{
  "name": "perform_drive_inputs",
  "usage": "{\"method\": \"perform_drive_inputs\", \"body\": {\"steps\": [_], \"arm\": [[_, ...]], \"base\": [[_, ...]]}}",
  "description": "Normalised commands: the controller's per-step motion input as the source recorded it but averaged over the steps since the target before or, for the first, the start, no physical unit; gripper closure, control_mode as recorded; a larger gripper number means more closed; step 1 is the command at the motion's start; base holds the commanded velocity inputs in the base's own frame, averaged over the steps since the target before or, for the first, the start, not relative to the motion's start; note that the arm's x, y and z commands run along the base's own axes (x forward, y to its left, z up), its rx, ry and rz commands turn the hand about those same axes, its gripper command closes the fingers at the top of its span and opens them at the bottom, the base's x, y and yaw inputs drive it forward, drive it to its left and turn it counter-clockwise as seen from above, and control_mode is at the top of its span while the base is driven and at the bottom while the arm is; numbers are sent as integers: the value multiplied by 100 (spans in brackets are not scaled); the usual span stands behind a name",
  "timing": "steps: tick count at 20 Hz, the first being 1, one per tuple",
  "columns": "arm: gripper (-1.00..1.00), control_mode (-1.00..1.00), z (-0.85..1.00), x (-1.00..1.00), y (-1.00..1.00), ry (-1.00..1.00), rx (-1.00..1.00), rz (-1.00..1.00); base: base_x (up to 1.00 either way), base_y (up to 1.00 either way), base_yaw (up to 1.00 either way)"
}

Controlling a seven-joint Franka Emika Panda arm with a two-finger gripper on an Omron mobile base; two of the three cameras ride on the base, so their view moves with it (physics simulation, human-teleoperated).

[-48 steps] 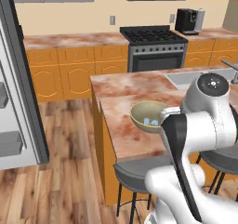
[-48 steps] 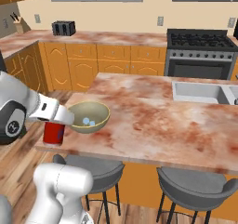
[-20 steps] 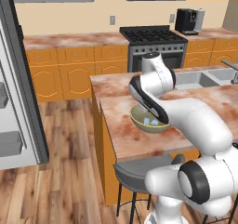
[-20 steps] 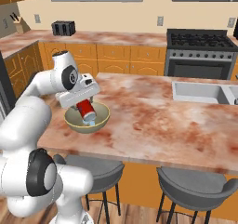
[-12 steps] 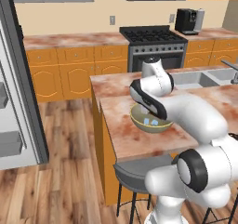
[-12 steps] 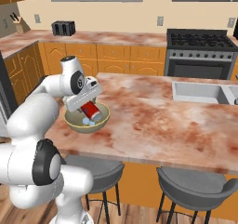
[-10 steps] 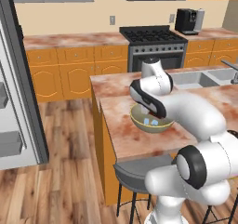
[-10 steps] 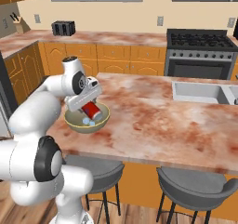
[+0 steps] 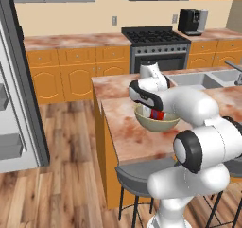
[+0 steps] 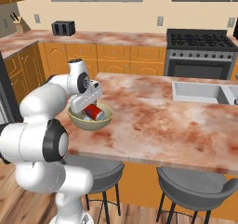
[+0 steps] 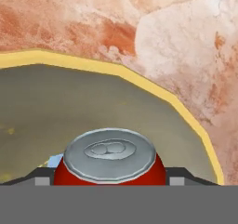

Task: Open the fridge, grab two sodas, and place both sodas inside the bowl with ice on the dining counter.

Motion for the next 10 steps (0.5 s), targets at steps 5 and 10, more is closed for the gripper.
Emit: {"method": "perform_drive_inputs", "body": {"steps": [5, 10], "arm": [[100, -100, -21, 16, 8, 9, 0, 13], [-100, -100, -24, -24, 14, 1, -5, 7]], "base": [[0, 0, 0], [0, 0, 0]]}}
